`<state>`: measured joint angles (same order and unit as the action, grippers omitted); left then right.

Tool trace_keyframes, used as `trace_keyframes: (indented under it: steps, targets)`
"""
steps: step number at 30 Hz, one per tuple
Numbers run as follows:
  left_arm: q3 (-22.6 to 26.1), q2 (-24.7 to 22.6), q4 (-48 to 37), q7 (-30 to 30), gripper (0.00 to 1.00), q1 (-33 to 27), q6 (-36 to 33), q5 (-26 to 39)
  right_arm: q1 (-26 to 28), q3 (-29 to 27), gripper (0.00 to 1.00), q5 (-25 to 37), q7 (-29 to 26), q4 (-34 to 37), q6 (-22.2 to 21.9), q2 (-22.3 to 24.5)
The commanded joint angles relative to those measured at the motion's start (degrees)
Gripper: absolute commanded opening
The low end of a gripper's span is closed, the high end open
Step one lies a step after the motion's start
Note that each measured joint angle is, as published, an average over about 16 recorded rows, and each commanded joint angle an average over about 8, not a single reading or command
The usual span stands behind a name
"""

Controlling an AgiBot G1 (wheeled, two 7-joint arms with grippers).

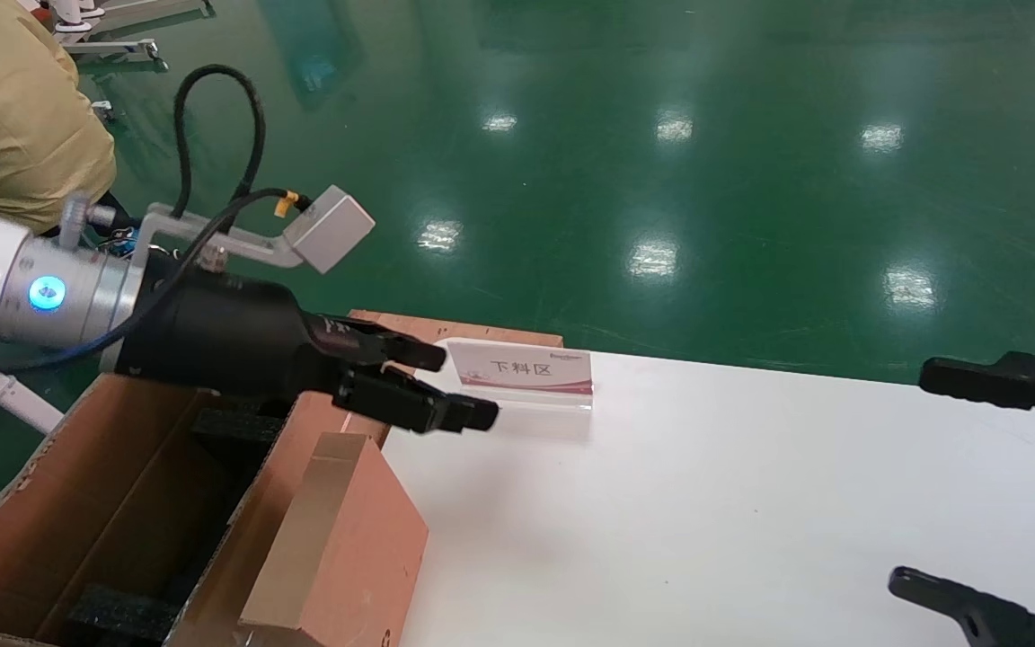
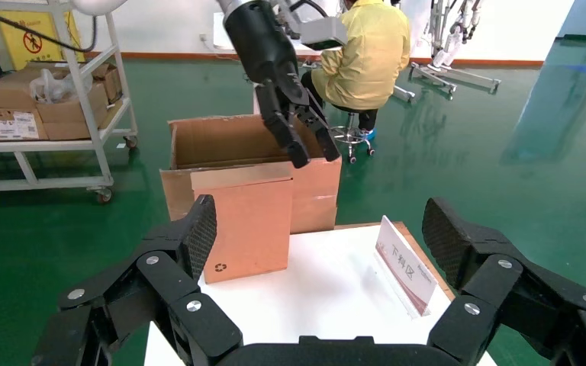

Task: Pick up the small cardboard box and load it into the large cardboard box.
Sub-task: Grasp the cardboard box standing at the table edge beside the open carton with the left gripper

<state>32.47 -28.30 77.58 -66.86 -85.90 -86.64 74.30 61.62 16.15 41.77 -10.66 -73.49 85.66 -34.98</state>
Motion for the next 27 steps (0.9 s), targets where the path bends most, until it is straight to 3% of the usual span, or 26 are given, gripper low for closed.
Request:
trace_keyframes:
  steps: [1,8,27]
  targets:
    - [1.54,-0.86,-0.02,-6.25,1.0,-3.83,-1.97,3.79,0.0,0.01,1.0,-0.01,0.0,0.0,0.0,0.0]
    - [11.81,-3.46,-0.02,-17.74,1.0,-13.81,-4.23,9.54,0.01,0.04,1.0,-0.03,0.02,0.0,-0.02,0.02]
    - [45.77,-8.14,-0.05,-35.15,1.0,-36.52,-4.72,5.3,0.03,0.12,1.0,-0.08,0.06,0.0,-0.05,0.05]
